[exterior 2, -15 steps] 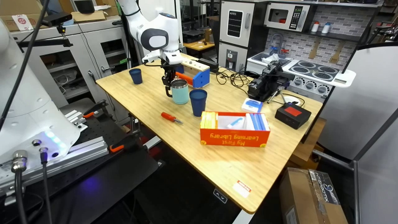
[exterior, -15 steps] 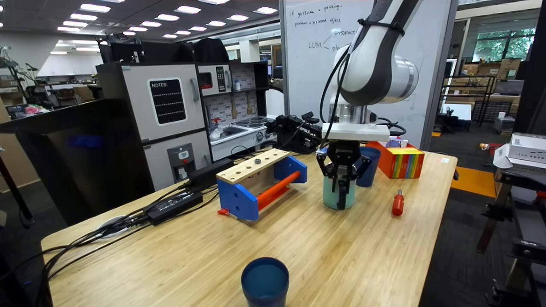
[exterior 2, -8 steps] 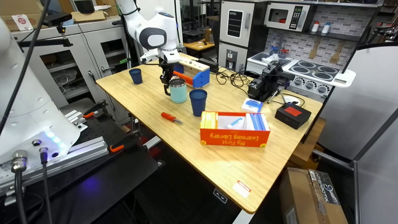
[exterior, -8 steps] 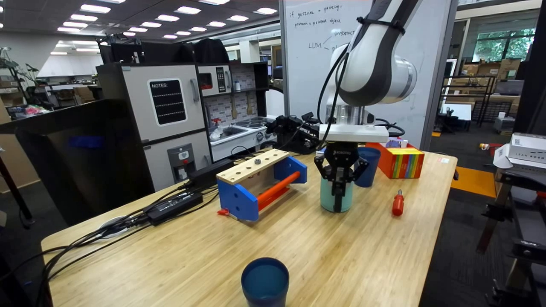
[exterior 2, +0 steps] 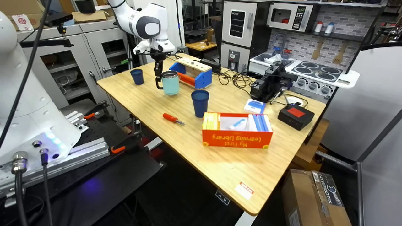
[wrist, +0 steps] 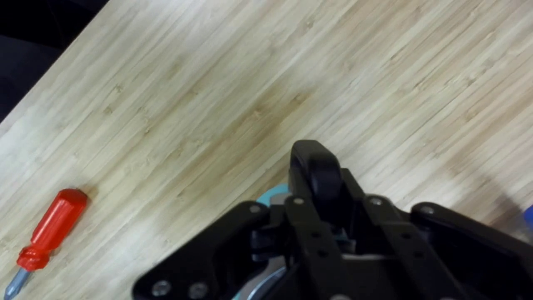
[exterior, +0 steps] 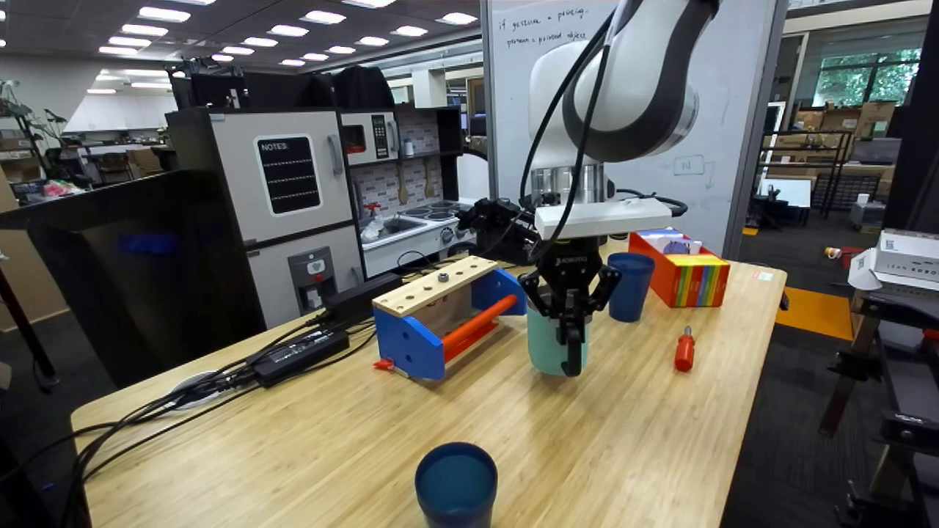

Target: Move the green thermos to the left side of the table

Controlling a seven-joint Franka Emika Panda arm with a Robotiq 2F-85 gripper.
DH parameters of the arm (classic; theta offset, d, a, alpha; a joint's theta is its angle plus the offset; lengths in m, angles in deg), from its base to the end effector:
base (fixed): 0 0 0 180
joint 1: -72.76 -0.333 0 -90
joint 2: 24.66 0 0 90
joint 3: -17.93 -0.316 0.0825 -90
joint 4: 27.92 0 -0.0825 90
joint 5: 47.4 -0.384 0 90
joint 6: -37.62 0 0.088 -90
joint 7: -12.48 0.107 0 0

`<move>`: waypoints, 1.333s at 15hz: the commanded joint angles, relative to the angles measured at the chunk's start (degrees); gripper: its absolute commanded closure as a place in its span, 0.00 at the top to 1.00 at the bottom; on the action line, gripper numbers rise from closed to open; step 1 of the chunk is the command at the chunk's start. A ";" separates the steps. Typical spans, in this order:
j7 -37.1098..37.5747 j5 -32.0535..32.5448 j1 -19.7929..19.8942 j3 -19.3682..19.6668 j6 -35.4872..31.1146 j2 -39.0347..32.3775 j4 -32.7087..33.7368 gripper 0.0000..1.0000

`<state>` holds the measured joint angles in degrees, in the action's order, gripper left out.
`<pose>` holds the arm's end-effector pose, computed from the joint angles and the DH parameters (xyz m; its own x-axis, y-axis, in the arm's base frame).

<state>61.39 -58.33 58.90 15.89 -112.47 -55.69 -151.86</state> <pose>0.5290 0.1471 0.1341 0.7246 -0.6756 -0.1361 -0.6813 -0.7320 0.0066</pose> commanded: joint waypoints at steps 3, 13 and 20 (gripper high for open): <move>-0.40 6.16 -4.50 0.93 2.64 0.04 2.28 0.05; -8.81 9.40 -4.52 -0.87 0.65 -0.28 3.24 0.05; -20.66 5.74 -1.87 -3.42 2.00 -6.92 9.59 0.05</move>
<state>46.97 -50.31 54.12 14.50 -111.46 -56.65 -148.20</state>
